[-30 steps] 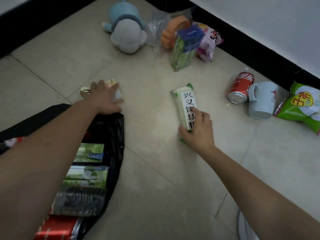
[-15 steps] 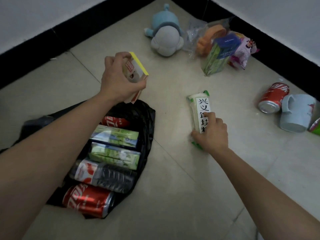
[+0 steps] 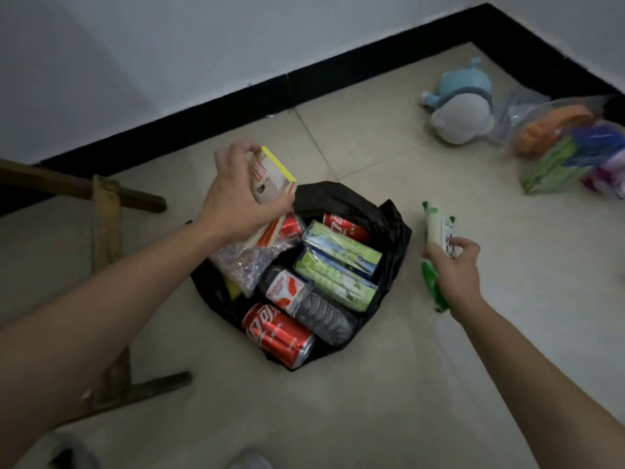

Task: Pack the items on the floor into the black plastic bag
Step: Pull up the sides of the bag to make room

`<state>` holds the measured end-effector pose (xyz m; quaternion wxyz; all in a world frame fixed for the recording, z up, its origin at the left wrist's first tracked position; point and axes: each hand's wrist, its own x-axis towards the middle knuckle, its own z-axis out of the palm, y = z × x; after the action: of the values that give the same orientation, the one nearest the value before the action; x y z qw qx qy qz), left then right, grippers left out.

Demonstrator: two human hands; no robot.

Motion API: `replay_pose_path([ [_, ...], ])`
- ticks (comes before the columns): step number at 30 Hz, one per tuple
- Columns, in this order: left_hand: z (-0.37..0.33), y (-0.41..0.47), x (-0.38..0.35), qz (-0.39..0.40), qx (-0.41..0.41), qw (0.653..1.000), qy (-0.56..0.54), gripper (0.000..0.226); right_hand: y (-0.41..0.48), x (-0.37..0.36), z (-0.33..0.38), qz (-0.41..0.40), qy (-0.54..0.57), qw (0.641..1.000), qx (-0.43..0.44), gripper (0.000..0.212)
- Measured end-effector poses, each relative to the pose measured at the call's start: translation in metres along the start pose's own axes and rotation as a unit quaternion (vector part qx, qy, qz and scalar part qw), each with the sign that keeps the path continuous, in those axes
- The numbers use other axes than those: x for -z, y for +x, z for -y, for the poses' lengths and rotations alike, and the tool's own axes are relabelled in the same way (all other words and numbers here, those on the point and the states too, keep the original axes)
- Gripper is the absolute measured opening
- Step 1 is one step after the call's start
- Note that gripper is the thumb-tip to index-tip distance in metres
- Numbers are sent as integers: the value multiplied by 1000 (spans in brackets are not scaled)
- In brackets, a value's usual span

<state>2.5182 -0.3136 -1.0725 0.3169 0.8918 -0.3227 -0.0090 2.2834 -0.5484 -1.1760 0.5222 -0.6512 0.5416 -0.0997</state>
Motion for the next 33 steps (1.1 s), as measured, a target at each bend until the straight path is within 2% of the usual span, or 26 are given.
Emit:
replay_pose_path([
  [4,23,-38,-19,99,22,986,134,90,-23,-24,26,32,64,995,74,70],
  [7,44,-56,-40,205,-52,925,316,92,-41,-32,40,71,55,986,143,68],
  [9,54,-56,-45,225,-75,908,344,93,-48,-36,45,97,22,977,187,66],
  [12,58,-44,-41,213,-59,943,249,79,-57,-44,46,130,-44,961,239,66],
  [14,61,-34,-37,160,-33,973,163,64,-63,-51,41,145,-114,942,281,70],
  [16,68,-26,-35,98,-18,984,146,51,-69,-59,31,170,-234,890,353,72],
  [18,77,-18,-33,62,-3,982,177,45,-73,-69,20,172,-335,831,410,70],
  [19,82,-14,-32,56,15,980,193,44,-75,-73,18,169,-351,823,414,68],
  [22,98,-3,-27,57,74,970,224,52,-75,-84,25,173,-341,828,410,67],
  [26,115,5,-25,105,99,958,246,72,-64,-90,42,200,-358,810,420,58],
  [28,119,9,-30,125,137,959,216,77,-56,-92,53,188,-307,829,427,52],
  [31,119,13,-40,146,200,957,155,77,-33,-101,76,89,-197,881,420,44],
  [32,119,14,-42,150,217,955,135,75,-20,-105,82,68,-198,891,402,43],
  [33,119,15,-43,148,233,954,116,72,-7,-109,88,65,-245,889,382,44],
])
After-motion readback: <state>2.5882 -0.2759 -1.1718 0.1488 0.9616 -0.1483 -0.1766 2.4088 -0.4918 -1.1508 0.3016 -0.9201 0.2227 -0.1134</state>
